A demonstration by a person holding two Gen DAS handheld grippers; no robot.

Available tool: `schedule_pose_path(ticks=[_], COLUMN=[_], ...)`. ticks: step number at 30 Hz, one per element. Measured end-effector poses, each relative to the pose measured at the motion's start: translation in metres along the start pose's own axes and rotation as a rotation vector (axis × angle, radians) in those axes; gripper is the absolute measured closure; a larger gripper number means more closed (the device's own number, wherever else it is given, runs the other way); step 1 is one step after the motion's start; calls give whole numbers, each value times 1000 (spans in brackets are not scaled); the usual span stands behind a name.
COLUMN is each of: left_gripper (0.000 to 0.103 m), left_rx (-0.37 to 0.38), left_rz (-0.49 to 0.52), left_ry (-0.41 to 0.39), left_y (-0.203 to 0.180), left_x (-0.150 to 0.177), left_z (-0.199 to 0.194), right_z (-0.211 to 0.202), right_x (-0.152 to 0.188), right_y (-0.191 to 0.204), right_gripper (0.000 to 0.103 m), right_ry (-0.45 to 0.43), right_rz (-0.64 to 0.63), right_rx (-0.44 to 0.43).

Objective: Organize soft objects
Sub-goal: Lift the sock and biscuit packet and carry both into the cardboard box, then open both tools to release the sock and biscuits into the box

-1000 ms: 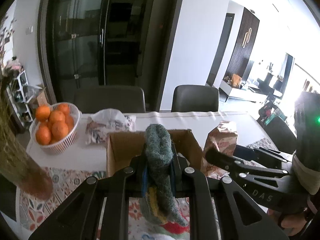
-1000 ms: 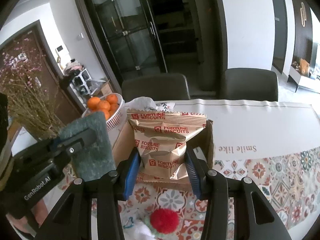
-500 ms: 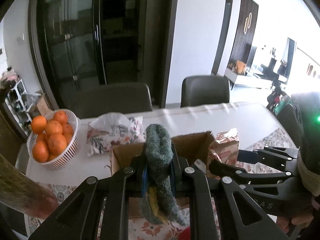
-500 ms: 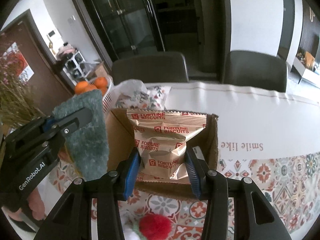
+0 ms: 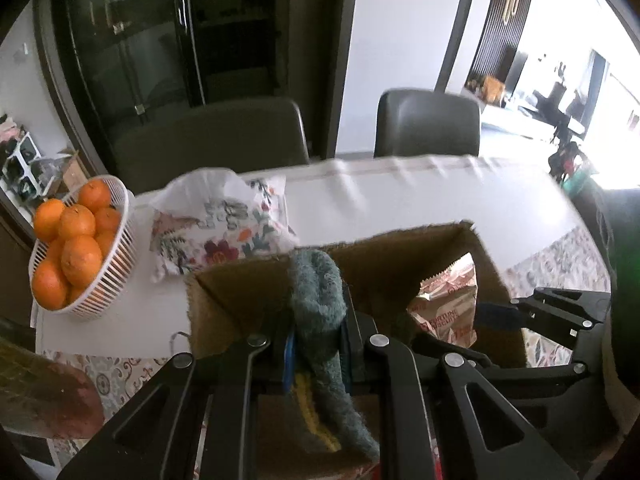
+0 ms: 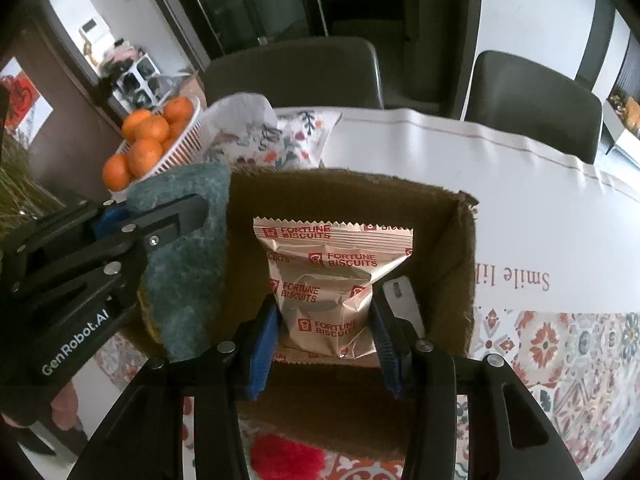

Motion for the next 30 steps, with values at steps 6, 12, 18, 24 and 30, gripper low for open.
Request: schedule_pose_path(ticks=[6,12,18,24,30], left_gripper=[72,49,38,29,15], left_rx=[-5,-45,-123,-179,-207], left_rz=[-19,-40,-27,-31,-37], left_ry=[76,61,-28,-126,-167], left_y=[4,7,10,11,10], left_x=[10,11,13,20,34], left_z=[15,7,-23,-57,-83], right_z=[15,8,-22,-58,-87], right_x=[4,3,7,16,29], right_y=[-3,-4,-9,-11,-6], right_gripper=[49,42,42,39,32], right_ry=[44,21,-54,-140,-206], right_rz=[9,6,14,26,26], right_rx=[-9,13,80,138,168])
Point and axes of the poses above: each gripper's, at about its wrist camera, not at the fingertips, and z roughly the way its jaws point, y to its left, x to its underside, the point moved 7 cm from there along z, roughly the way its jaws point, and after that the axes turned 1 degree about -z, right-handed, at the moved point
